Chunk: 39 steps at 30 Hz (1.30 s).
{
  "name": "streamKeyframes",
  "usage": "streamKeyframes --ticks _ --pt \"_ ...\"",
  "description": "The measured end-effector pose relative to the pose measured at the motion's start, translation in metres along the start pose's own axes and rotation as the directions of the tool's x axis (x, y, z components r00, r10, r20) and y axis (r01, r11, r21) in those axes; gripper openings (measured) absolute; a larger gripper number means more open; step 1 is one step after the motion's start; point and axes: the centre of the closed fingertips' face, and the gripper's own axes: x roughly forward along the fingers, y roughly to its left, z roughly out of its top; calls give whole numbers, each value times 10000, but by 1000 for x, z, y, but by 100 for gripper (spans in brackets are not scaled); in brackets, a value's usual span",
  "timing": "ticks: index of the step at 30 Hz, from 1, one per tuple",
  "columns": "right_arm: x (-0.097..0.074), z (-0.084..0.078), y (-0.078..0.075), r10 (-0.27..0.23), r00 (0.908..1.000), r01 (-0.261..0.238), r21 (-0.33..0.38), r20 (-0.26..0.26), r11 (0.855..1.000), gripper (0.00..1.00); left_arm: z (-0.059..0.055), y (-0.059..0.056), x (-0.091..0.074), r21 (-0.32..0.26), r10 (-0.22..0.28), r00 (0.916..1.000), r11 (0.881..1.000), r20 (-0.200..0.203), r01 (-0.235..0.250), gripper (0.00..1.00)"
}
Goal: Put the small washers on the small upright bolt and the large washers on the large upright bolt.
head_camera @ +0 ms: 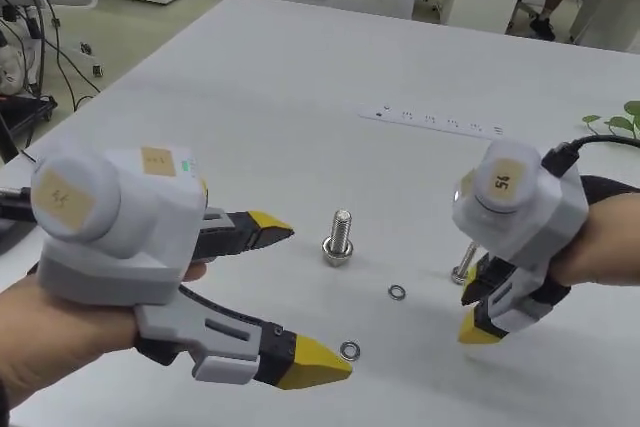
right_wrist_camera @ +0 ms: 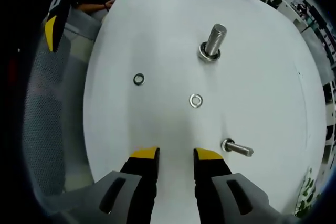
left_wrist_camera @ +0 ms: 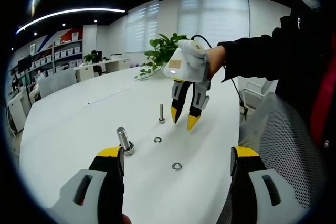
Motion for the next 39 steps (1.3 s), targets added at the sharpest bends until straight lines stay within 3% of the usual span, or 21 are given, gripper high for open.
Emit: streamKeyframes --ticks 8,19,30,39 --pt "2 22 0 27 9998 -21 -346 194 9994 27 0 1 -1 2 35 10000 10000 18 -35 83" --pt "13 53 -16 -126 9995 145 -656 297 9977 27 0 2 0 9 75 10000 10000 16 -75 83" --pt "25 55 -29 -105 9998 84 -1044 -195 9945 25 0 3 -1 -42 107 9999 9999 58 -107 83" --pt "33 56 -29 72 9993 -111 -1111 -359 9938 25 0 3 -1 -68 114 9999 9999 63 -114 83"
